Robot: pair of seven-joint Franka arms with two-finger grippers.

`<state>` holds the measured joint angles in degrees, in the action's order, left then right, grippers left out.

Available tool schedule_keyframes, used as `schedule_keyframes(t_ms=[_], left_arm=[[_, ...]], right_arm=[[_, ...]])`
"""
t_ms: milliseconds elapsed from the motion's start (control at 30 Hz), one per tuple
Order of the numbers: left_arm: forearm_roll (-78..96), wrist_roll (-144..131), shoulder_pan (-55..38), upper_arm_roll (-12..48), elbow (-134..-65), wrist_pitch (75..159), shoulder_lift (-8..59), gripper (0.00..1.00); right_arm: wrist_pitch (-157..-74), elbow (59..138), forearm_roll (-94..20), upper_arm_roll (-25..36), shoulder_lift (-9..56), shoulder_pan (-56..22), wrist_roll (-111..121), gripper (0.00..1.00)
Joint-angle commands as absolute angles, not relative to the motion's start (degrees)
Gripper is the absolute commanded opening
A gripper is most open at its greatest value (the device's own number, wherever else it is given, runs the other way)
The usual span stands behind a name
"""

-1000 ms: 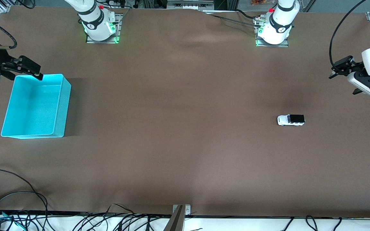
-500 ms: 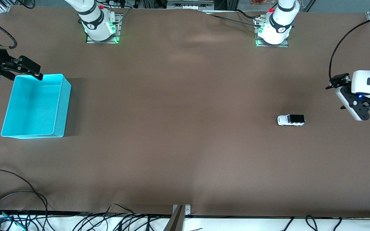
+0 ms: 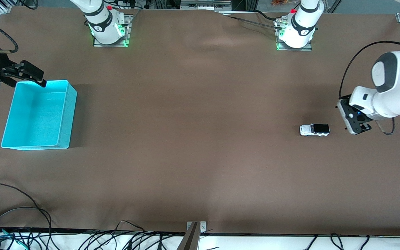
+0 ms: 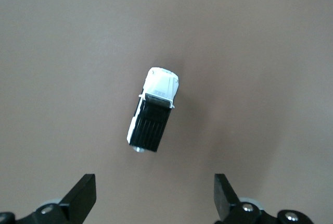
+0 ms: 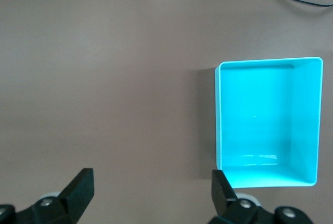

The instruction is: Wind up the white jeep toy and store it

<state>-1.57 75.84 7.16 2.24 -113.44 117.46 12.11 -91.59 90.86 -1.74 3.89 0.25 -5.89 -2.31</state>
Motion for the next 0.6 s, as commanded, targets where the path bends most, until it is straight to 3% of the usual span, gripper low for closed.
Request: schedule_keyframes(t_ms=[0, 567], left_arm=[[-2.81, 82.78, 7.21, 2.46, -118.65, 125.85, 12.56, 1.00], [-2.81, 93.16, 7.21, 2.55, -119.88, 137.37, 21.35, 1.00]], right_arm=[[-91.58, 90.35, -1.76, 4.04, 0.18, -6.06, -2.81, 1.00], [-91.58, 90.35, -1.76, 4.04, 0.18, -6.06, -2.81, 1.00]])
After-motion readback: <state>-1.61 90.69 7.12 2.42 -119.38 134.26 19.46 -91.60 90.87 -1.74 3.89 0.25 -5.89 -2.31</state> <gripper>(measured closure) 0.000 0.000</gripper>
